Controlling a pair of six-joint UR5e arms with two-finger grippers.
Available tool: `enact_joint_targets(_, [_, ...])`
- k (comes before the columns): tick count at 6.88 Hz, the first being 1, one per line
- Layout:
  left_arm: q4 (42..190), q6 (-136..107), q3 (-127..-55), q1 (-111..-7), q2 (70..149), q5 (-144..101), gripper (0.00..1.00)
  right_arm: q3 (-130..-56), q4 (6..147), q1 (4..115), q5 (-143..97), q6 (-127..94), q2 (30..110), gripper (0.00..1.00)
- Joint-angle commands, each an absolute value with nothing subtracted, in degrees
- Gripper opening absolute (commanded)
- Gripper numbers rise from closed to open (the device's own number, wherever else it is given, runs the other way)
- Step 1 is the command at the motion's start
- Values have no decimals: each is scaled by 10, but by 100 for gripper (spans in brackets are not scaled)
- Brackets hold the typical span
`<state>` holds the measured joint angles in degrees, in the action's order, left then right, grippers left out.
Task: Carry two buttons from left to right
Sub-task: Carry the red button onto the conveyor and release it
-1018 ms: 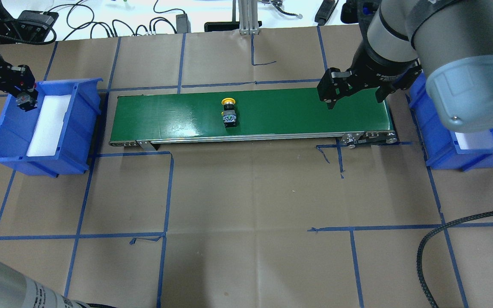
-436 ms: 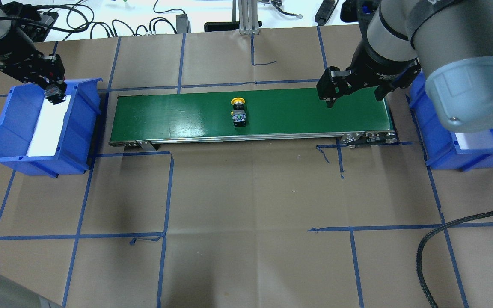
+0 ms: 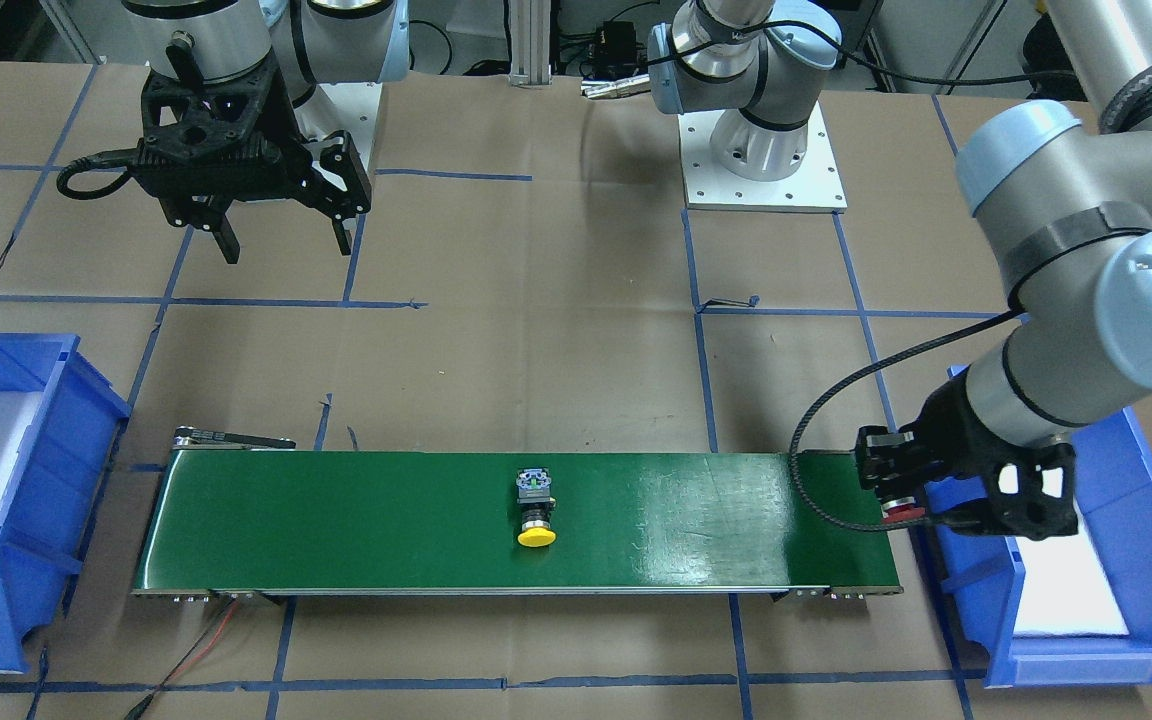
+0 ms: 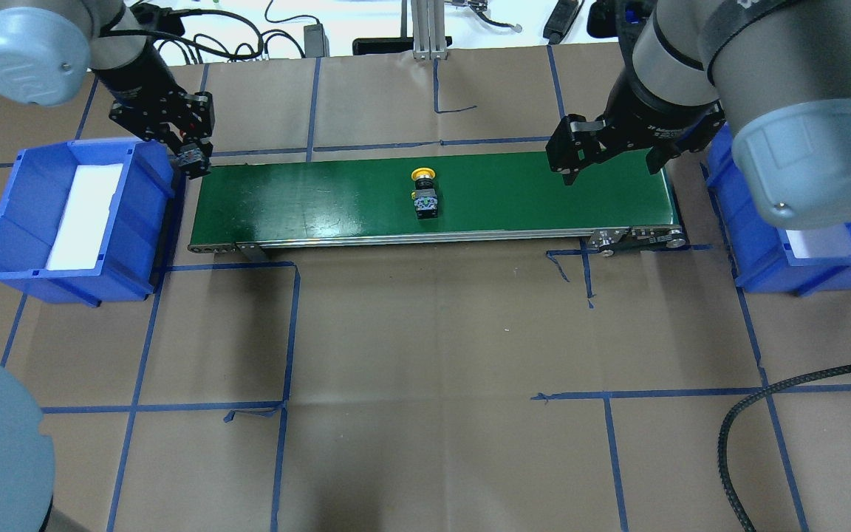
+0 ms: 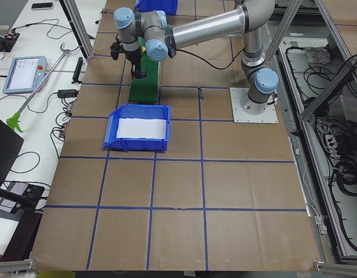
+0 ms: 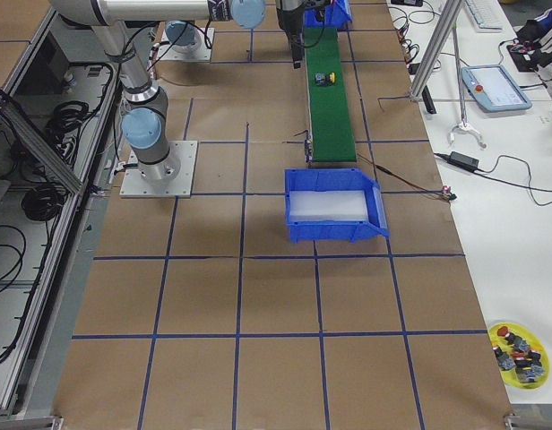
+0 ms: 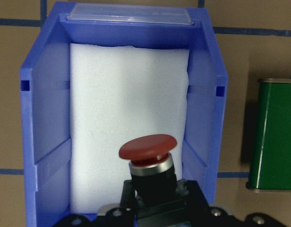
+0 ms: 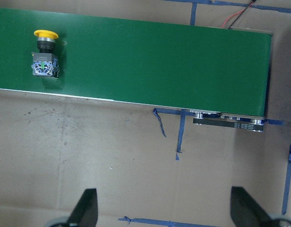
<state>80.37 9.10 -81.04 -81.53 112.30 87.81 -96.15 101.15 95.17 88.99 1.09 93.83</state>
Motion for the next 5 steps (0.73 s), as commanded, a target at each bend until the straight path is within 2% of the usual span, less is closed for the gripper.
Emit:
enact_joint_targets(1, [741,77,-854,-839,1140,878,9,-962,1012,952,889,11,939,100])
enact_joint_targets(3, [658,97,-904,-838,1146,879,9,-961,1012,952,896,14,939,100])
enact_joint_targets(5, [653,126,-909,-835,1155,880,9,-962,1012,952,896,11,938,100])
